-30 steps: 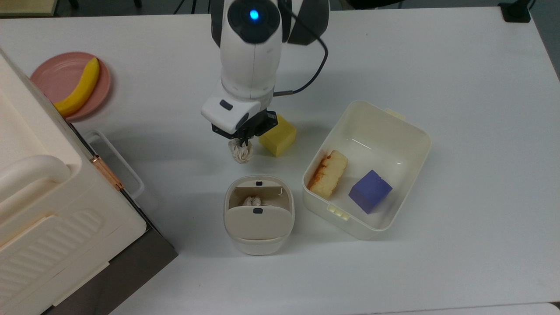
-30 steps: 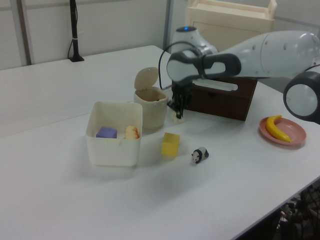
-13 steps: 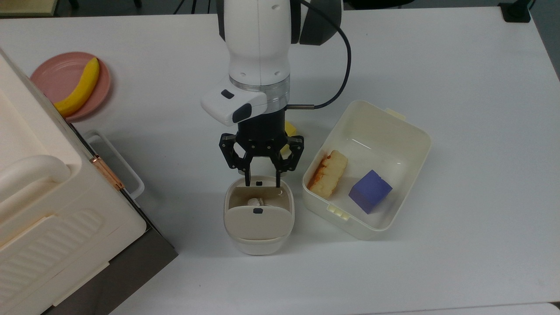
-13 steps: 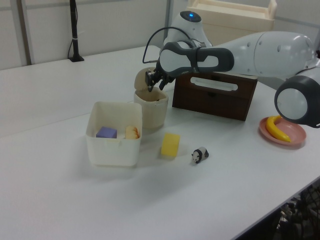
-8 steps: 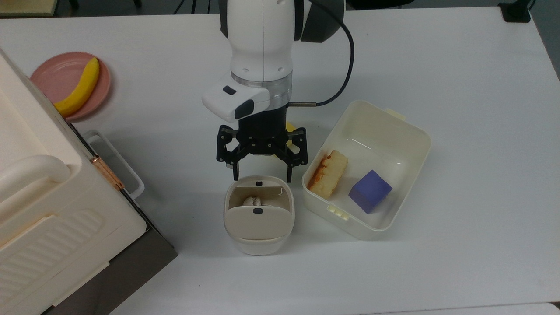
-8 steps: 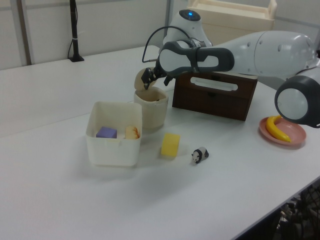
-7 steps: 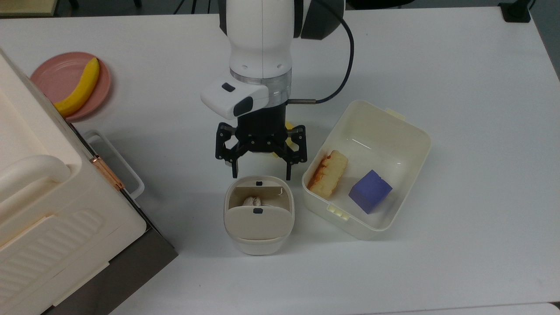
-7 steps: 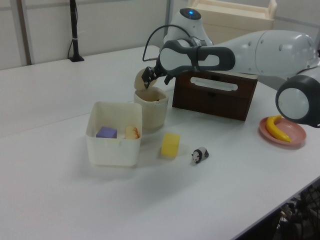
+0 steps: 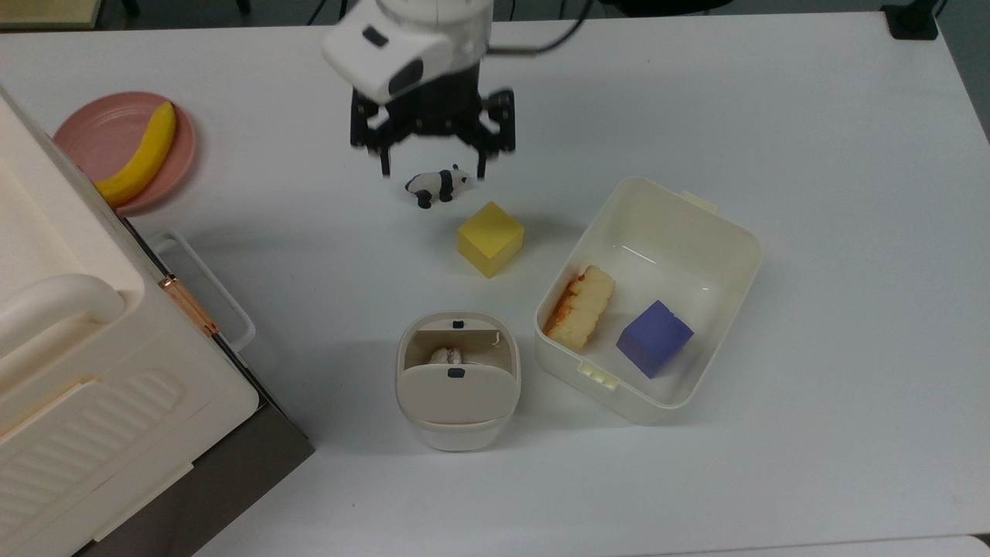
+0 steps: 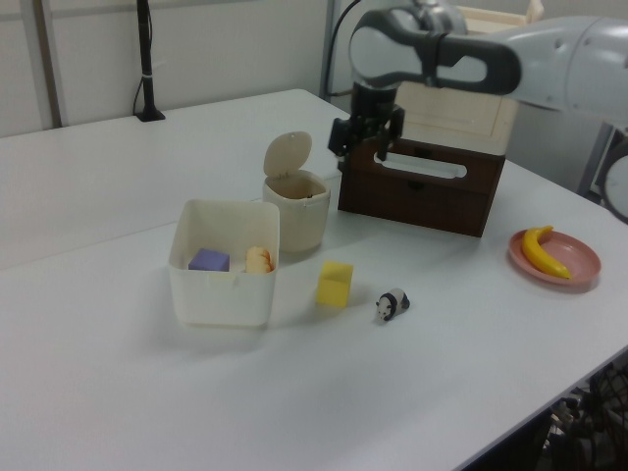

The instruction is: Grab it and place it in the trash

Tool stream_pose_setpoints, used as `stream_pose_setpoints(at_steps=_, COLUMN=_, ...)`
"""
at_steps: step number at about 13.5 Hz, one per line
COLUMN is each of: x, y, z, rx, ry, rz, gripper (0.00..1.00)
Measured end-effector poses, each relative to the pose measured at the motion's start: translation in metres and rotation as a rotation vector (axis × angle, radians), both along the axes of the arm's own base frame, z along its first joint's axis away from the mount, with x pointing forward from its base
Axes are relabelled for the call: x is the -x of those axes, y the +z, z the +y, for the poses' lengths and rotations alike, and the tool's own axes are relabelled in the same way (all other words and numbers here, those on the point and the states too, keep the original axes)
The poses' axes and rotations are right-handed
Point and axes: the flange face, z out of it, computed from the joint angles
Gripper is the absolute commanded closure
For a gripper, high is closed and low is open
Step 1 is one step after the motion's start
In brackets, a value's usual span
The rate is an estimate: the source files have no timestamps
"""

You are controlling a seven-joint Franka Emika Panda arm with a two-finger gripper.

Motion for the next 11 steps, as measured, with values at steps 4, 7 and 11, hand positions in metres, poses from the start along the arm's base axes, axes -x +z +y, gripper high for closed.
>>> stream_pose_setpoints(at_steps=4, x=0.045, y=0.026, z=-0.009, rx=-0.005, ry=0.048, rz=0.083, gripper=0.0)
stream_pose_setpoints(at_steps=7, x=0.058, y=0.03, z=-0.012, rx=-0.007, ry=0.056, rz=0.089, gripper=0.0)
stream_pose_setpoints(at_steps=11, x=0.062, y=0.027, z=-0.013, rx=-0.007, ry=0.053, rz=0.117, gripper=0.0)
